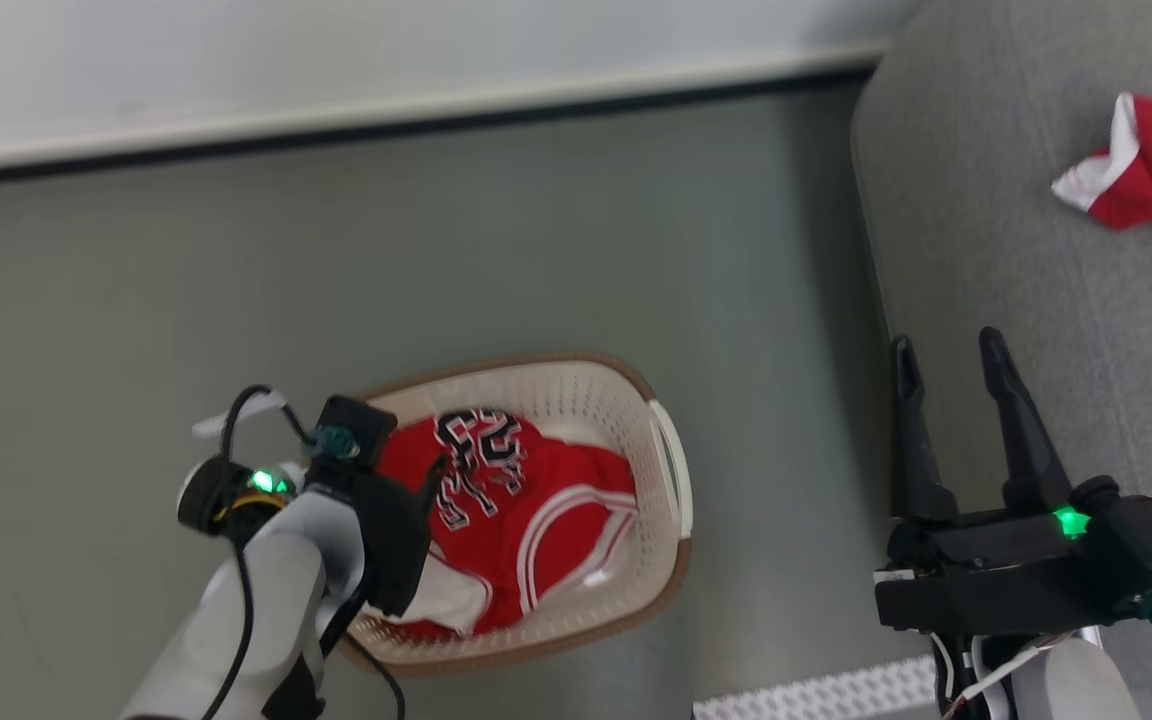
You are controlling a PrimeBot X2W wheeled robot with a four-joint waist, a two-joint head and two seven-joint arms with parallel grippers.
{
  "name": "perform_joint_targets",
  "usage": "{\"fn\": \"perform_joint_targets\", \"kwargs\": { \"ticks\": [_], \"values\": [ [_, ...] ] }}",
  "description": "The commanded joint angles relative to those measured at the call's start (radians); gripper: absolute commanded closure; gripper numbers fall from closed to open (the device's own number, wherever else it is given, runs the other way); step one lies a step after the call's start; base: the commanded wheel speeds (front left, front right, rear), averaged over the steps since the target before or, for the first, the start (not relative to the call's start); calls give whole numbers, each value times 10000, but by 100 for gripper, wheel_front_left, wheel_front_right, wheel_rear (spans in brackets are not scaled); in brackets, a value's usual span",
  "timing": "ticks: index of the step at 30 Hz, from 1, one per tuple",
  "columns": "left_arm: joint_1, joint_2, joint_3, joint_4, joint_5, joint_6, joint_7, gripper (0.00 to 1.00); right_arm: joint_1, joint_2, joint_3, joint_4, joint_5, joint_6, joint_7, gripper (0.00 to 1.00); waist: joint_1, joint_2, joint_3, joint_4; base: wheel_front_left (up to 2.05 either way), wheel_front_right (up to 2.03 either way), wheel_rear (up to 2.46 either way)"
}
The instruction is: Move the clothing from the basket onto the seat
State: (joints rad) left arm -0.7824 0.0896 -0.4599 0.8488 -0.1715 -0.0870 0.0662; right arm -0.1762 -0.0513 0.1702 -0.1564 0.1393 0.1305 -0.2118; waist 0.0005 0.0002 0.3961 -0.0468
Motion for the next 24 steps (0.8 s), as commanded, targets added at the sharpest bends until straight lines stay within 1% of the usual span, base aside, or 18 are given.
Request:
{"fn": "perform_joint_targets", "kwargs": {
  "ticks": [1, 5, 9, 13, 17, 19, 21, 24],
  "values": [
    [-453, 22, -166, 339, 191, -87, 48, 0, -182, 18, -17, -156, 23, 4, -125, 0, -5, -2, 2876, -1230, 0, 0, 0],
    [-1157, -172, -633, 1068, 270, -235, 119, 0, -117, 19, -90, -575, -23, 4, -296, 0, -5, -2, 3641, -1330, 0, 0, 0],
    [-1673, -295, -1085, 1586, 129, -325, 159, 0, -36, 22, -86, -990, -118, 4, -414, 0, -5, -2, 4318, -1318, 0, 0, 0],
    [-1920, -350, -1464, 1878, 30, -384, 73, 0, 26, 22, -6, -1193, -167, 4, -458, 0, -5, -2, 4724, -1341, 0, 0, 0],
    [-1981, -373, -1870, 1872, -498, -422, -59, 0, 213, 19, 15, -1356, -182, 4, -487, 0, -5, -2, 5022, -1408, 0, 0, 0],
    [-2030, -368, -2135, 1711, -818, -388, -38, 0, 239, 21, 31, -1379, -149, 4, -500, 0, -5, -2, 5175, -1439, 0, 0, 0],
    [-2109, -356, -2369, 1607, -1087, -249, -23, 0, 285, 23, 125, -1412, -90, 4, -514, 0, -5, -2, 5324, -1479, 0, 0, 0],
    [-2205, -360, -2655, 1508, -1464, 65, -64, 0, 354, 18, 281, -1455, -8, 4, -527, 0, -5, -2, 5501, -1581, 0, 0, 0]
  ]
}}
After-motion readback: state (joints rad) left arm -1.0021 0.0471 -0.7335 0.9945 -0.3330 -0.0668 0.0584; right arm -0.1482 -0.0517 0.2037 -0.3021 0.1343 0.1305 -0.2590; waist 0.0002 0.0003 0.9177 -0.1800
